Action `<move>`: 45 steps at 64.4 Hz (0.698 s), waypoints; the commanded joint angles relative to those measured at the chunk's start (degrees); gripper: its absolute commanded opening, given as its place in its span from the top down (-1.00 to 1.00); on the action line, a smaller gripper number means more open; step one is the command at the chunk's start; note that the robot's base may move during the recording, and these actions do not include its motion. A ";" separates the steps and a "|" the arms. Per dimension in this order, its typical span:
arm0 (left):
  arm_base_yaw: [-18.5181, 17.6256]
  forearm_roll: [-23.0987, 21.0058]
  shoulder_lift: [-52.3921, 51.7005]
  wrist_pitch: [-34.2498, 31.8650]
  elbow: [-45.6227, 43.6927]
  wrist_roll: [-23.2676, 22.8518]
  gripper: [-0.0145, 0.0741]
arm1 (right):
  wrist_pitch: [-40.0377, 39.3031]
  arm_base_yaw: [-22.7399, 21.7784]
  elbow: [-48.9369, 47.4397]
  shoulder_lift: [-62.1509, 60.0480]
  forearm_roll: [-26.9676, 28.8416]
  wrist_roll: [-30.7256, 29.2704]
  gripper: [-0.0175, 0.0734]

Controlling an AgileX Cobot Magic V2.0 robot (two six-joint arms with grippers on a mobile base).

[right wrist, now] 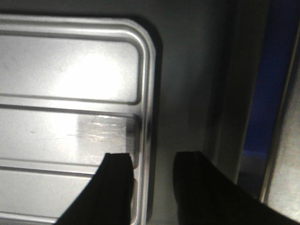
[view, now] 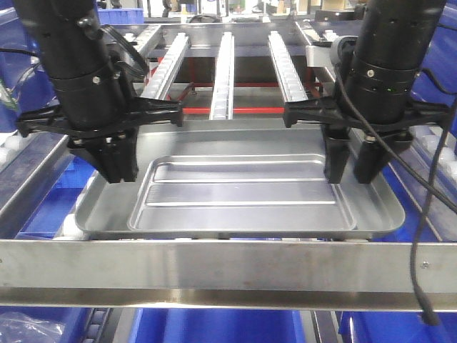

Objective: Grab silver tray and place in blue box
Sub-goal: 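Lower both grippers onto the tray's side rims, one at each end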

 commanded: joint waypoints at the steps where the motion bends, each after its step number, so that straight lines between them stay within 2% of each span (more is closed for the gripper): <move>1: -0.96 -0.59 -2.33 -1.54 -1.93 0.06 0.44 | -0.81 -0.31 -1.85 -2.20 -0.38 -0.48 -0.23; 7: -1.12 -1.00 -2.22 -1.67 -1.93 0.06 0.12 | -0.80 -0.31 -1.85 -1.69 -0.38 -0.48 -0.23; 10: -1.12 -1.27 -2.22 -2.18 -1.93 0.06 0.07 | -0.80 -0.31 -1.79 -1.38 -0.38 -0.48 -0.23; 45: -1.12 -1.17 0.56 -4.75 -1.93 0.06 0.11 | -1.70 -0.31 -1.66 0.34 -0.38 -0.48 -0.23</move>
